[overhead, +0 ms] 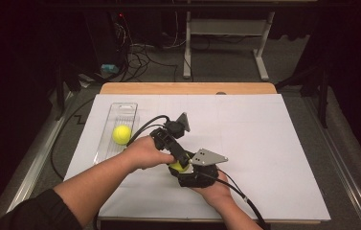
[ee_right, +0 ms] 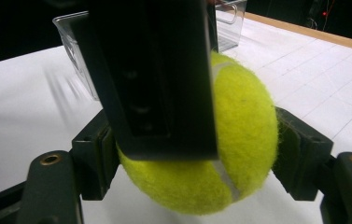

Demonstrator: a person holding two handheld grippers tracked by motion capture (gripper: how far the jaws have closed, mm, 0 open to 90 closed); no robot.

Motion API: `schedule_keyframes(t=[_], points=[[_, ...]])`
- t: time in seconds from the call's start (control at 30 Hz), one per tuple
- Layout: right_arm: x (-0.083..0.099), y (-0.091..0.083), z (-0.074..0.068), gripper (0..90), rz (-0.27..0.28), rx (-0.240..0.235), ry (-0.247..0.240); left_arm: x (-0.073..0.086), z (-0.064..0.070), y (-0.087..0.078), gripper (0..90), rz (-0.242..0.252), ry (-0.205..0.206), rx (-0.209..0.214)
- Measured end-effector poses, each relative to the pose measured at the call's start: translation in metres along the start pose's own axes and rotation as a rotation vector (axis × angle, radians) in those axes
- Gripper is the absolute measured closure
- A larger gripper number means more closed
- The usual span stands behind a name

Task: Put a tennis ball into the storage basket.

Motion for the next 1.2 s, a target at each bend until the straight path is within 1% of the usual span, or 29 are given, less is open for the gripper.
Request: schedule_keyframes(t=[0.07, 0.1, 0.13, 0.17, 0.3, 0.33, 0.37, 0.43, 0.5, 0.6, 0.63, 0.7, 0.77, 0.87, 0.97, 1.03, 1.07, 1.17, 1.2], points=[[-0.0002, -0.0003, -0.0003, 27.2, 0.0, -0.001, 0.004, -0.0002, 0.0009, 0.0018, 1.3, 0.001, 0.002, 0.006], [-0.0004, -0.0001, -0.0003, 27.2, 0.002, -0.003, 0.004, 0.0004, 0.0009, 0.0013, 1.5, -0.014, 0.006, 0.005], [-0.0005, 0.0, -0.0003, 27.2, 0.002, -0.003, 0.003, 0.0001, 0.0012, 0.002, 1.7, -0.014, 0.007, 0.005], [-0.0006, 0.0, -0.0003, 27.2, 0.003, -0.003, 0.003, -0.0008, 0.0024, 0.0035, 1.9, -0.004, 0.002, 0.012], [-0.0006, 0.0001, -0.0004, 27.2, 0.003, -0.004, 0.001, -0.0014, 0.0031, 0.005, 3.1, -0.007, 0.008, 0.02], [-0.0009, 0.0002, -0.0004, 27.2, 0.005, -0.006, 0.0, -0.0018, 0.0036, 0.0055, 3.5, -0.006, 0.003, 0.025], [-0.0014, 0.0002, -0.0008, 27.2, 0.009, -0.007, 0.007, -0.0019, 0.0037, 0.0058, 4.1, -0.006, 0.003, 0.026], [-0.0014, -0.0002, -0.0006, 27.2, 0.007, -0.008, 0.003, -0.0014, 0.0035, 0.0055, 5.8, -0.013, 0.008, 0.029], [-0.0014, -0.0007, -0.0003, 27.2, 0.005, -0.001, 0.005, -0.0019, 0.0043, 0.0061, 7.8, -0.003, 0.002, 0.04], [-0.0017, -0.001, -0.0003, 27.2, 0.006, -0.001, 0.005, -0.0017, 0.0052, 0.0056, 11.9, -0.007, 0.007, 0.054], [-0.0017, -0.001, -0.0003, 27.2, 0.006, -0.001, 0.005, -0.0021, 0.0062, 0.0061, 13.2, 0.0, 0.002, 0.061], [-0.0017, -0.001, -0.0004, 27.2, 0.006, -0.001, 0.006, -0.0017, 0.0066, 0.0061, 15.5, -0.012, 0.015, 0.063], [-0.0018, -0.001, -0.0004, 27.2, 0.007, -0.002, 0.006, -0.0022, 0.0076, 0.0073, 16.5, -0.01, 0.011, 0.067], [-0.0019, -0.0009, -0.0004, 27.2, 0.007, -0.003, 0.008, -0.002, 0.0081, 0.0075, 20.0, -0.017, 0.022, 0.074], [-0.0017, -0.0005, -0.0001, 27.2, 0.007, -0.002, 0.003, -0.002, 0.0085, 0.0076, 24.1, -0.015, 0.023, 0.081], [-0.0017, -0.0002, -0.0008, 27.2, 0.009, -0.01, 0.005, -0.0018, 0.0083, 0.0074, 25.0, -0.017, 0.023, 0.081], [-0.0016, -0.0002, -0.0009, 27.2, 0.009, -0.011, 0.006, -0.002, 0.0087, 0.0077, 25.3, -0.013, 0.018, 0.083], [-0.0018, 0.0003, -0.0016, 27.2, 0.009, -0.01, 0.012, -0.0014, 0.0084, 0.0075, 25.8, -0.02, 0.019, 0.081], [-0.0015, 0.0003, -0.0013, 27.2, 0.007, -0.011, 0.004, -0.0015, 0.0085, 0.0076, 25.9, -0.018, 0.019, 0.08]])
Point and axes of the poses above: each handheld gripper's, and its own axes: y roughly forward along the jaws, x roughly out of its underside, z roughly to its right, the point moved 8 cm from there along y, roughly forward along the jaws, and after that the axes turned 1 degree about y, right-handed, at the moved point
